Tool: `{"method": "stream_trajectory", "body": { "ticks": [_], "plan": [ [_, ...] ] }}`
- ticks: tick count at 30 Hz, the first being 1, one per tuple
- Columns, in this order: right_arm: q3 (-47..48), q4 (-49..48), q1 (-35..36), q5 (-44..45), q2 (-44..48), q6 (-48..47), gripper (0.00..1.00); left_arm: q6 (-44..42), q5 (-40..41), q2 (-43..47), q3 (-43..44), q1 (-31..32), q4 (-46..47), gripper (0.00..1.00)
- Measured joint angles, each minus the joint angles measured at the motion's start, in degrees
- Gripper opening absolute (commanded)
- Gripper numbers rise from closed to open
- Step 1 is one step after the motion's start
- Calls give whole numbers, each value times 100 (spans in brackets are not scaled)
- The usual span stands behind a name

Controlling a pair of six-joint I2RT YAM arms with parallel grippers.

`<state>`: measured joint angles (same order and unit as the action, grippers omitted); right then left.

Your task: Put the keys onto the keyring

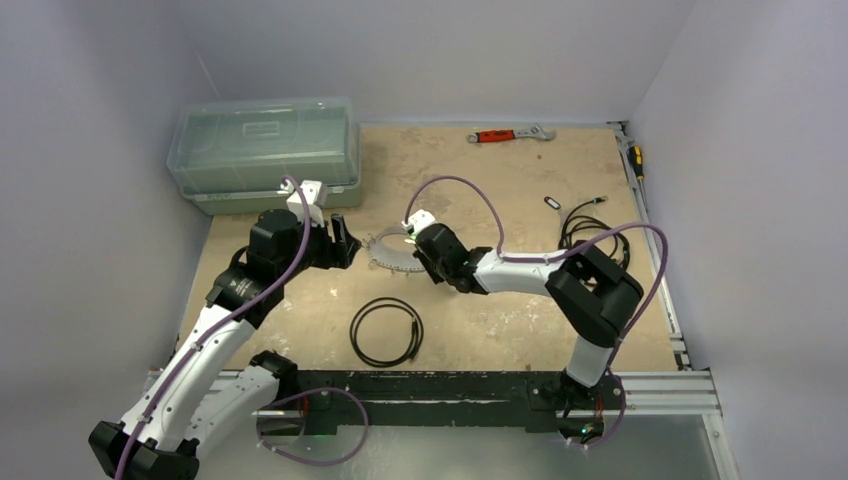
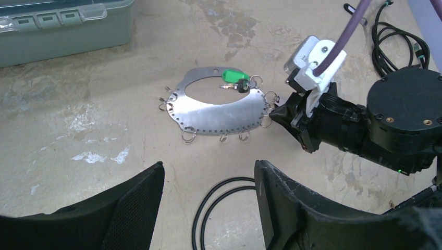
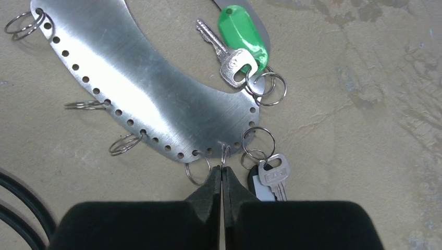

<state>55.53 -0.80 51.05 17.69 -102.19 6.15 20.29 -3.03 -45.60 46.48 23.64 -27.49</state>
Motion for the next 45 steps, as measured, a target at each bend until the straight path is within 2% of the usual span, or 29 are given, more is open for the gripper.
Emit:
{"method": "stream_trajectory", "body": {
  "ticks": [13,24,33,36,45],
  "plan": [
    [-699,-450,33,4,1410,-297,0,-48,-503,254,-74,0,197,63],
    [-1600,-1239,153,-564,3101,-695,0,-146,-1443,824,-170,0,855,62],
    [-2151,-1825,184,-1427,4225,-940,0,-98,-2149,1196,-466,0,1886,59],
    [-2243,-1967,184,-1777,4590,-984,0,-26,-2400,1263,-634,0,2350,55],
    [-2302,-2256,184,-3097,5189,-1034,0,334,-3187,1491,-1368,0,3877,53]
  ]
}}
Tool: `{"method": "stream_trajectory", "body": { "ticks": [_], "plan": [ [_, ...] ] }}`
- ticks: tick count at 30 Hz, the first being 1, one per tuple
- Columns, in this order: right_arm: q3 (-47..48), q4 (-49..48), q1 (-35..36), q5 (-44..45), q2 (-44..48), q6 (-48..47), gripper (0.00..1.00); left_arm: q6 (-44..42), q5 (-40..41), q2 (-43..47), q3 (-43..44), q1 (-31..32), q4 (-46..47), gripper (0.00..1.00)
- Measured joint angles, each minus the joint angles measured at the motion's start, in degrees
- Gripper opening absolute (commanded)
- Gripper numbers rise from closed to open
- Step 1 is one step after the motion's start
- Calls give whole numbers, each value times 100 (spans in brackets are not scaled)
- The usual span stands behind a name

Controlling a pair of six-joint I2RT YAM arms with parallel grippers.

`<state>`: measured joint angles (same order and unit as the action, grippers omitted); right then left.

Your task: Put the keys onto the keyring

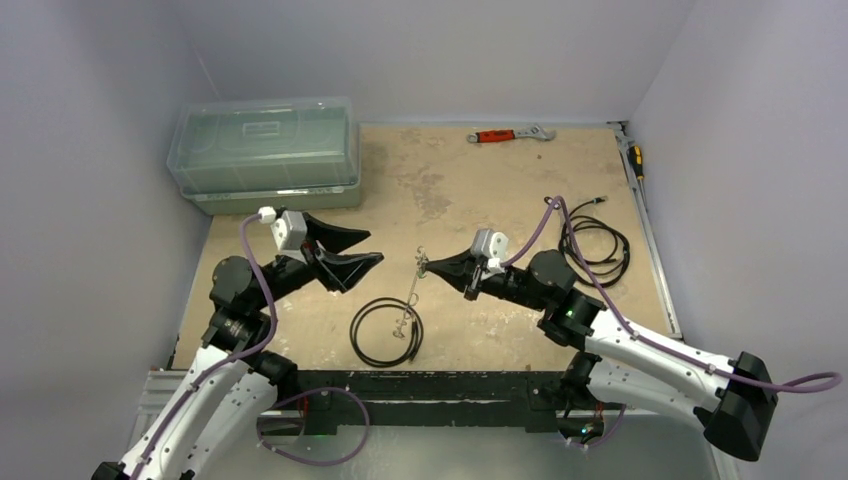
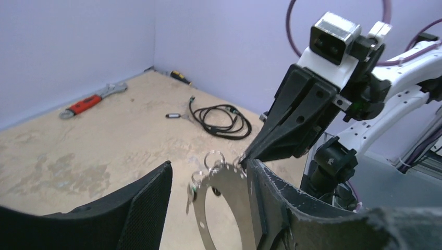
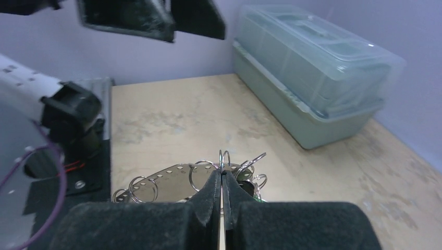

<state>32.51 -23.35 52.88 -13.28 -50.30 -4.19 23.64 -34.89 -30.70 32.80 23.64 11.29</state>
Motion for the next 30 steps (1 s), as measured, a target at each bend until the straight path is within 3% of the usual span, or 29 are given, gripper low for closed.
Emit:
{"method": "stream_trajectory", "body": {
  "ticks": [4,11,20,30],
  "plan": [
    [26,-52,0,-1147,13,35,0,192,-514,-92,-299,7,1047,50],
    [201,-275,2,-1843,-114,227,0,280,-962,-92,-651,264,1655,48],
    [391,-680,4,-2240,-535,592,0,79,-1290,105,-741,660,1853,48],
    [660,-732,4,-2542,-684,680,0,-511,-1259,114,-763,881,1552,33]
  ]
}}
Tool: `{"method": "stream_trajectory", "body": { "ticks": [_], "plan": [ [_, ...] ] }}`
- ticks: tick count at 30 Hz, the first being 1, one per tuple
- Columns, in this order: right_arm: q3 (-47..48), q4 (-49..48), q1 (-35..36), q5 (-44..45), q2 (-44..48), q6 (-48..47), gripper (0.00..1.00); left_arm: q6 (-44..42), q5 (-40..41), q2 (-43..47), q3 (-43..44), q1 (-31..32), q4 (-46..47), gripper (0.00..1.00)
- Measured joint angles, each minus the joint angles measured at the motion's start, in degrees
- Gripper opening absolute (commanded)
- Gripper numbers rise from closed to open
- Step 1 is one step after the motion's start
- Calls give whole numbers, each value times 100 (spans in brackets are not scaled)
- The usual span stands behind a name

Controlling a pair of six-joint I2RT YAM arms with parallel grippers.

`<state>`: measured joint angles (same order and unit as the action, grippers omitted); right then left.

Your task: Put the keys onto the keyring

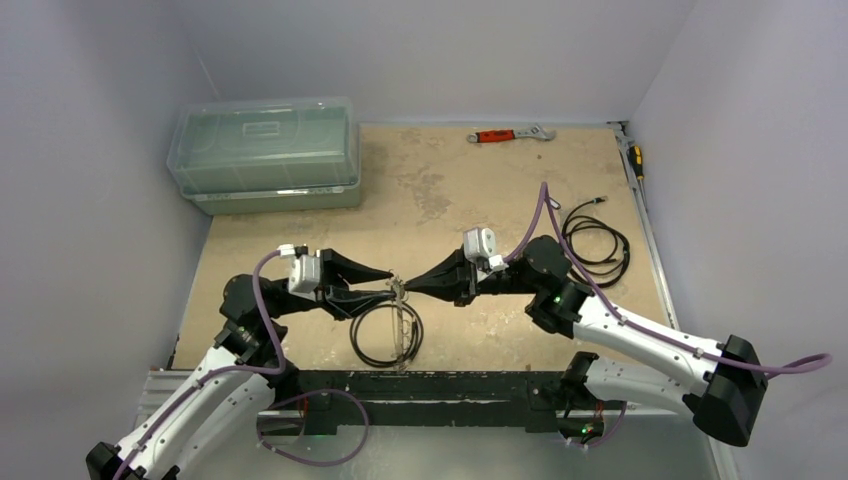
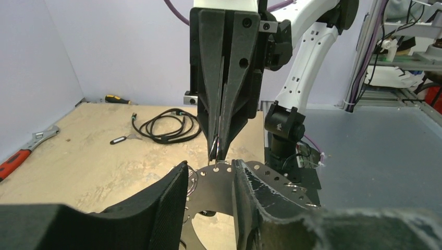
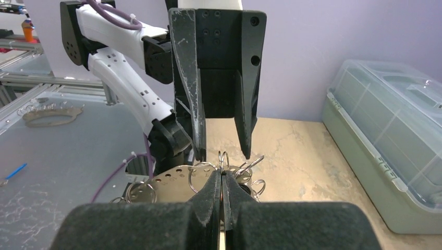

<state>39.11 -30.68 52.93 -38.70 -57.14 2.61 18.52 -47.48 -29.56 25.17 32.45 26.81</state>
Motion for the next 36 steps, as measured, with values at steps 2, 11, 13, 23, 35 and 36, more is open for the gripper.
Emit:
{"method": "stream_trajectory", "body": {
  "ticks": [2,11,13,23,35,36],
  "plan": [
    [13,4,0,-11,0,2,0,-72,17,-9,0,15,-79,32],
    [31,-13,0,-162,-92,50,0,-170,24,-72,-2,85,-181,31],
    [50,-17,-2,-197,-133,74,0,-170,24,-79,-4,103,-195,31],
    [153,-17,-35,-354,-308,129,0,-175,13,-83,-22,140,-221,26],
    [328,164,-144,-608,-588,125,0,-332,-42,-92,7,144,-481,0],
    [330,210,-146,-605,-595,125,0,-345,-20,-92,28,144,-575,0]
  ]
}}
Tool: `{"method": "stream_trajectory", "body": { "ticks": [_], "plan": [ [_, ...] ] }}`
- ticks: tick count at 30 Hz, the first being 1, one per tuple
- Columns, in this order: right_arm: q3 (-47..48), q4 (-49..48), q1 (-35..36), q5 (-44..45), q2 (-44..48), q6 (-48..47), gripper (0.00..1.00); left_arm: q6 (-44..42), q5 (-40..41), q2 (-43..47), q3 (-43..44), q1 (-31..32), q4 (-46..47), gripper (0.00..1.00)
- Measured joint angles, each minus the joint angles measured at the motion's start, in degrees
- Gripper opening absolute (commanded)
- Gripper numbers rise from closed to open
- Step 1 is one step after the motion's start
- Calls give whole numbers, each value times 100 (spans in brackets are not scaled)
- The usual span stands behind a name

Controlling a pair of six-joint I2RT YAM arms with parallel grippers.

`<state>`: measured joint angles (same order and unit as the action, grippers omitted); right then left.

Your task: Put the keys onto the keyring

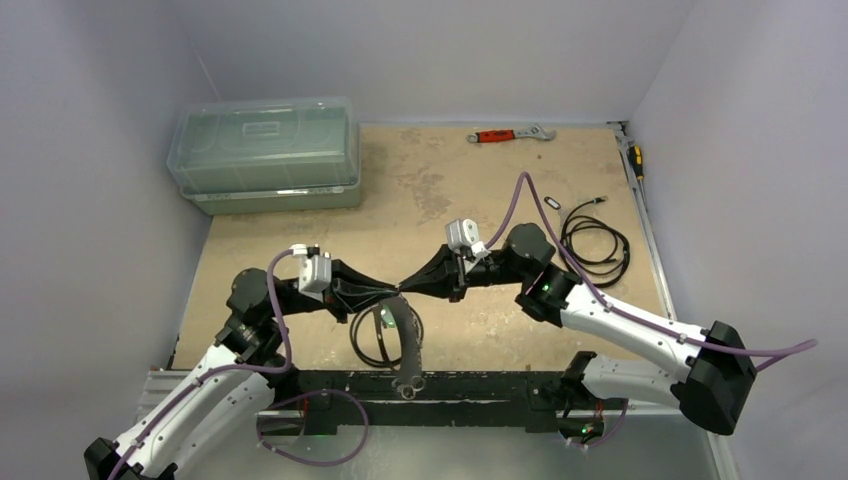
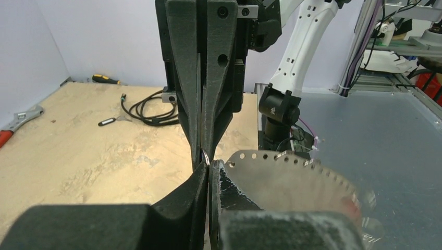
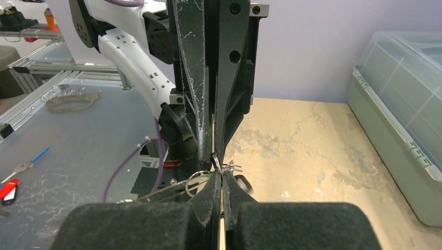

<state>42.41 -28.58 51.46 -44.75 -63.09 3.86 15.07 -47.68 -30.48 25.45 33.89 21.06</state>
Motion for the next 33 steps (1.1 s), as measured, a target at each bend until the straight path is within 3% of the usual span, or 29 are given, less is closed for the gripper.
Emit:
{"method": "stream_trajectory", "body": {
  "ticks": [5,17,26,33],
  "plan": [
    [0,153,-4,46,7,-57,7,-122,120,2,157,9,-490,0],
    [0,553,118,586,505,-234,61,-280,798,20,326,37,-1123,0],
    [-247,654,146,1563,911,-208,72,-374,1513,-131,485,37,-1696,0],
    [-315,804,149,2302,656,-28,84,-334,2599,-487,968,37,-2369,0]
  ]
}}
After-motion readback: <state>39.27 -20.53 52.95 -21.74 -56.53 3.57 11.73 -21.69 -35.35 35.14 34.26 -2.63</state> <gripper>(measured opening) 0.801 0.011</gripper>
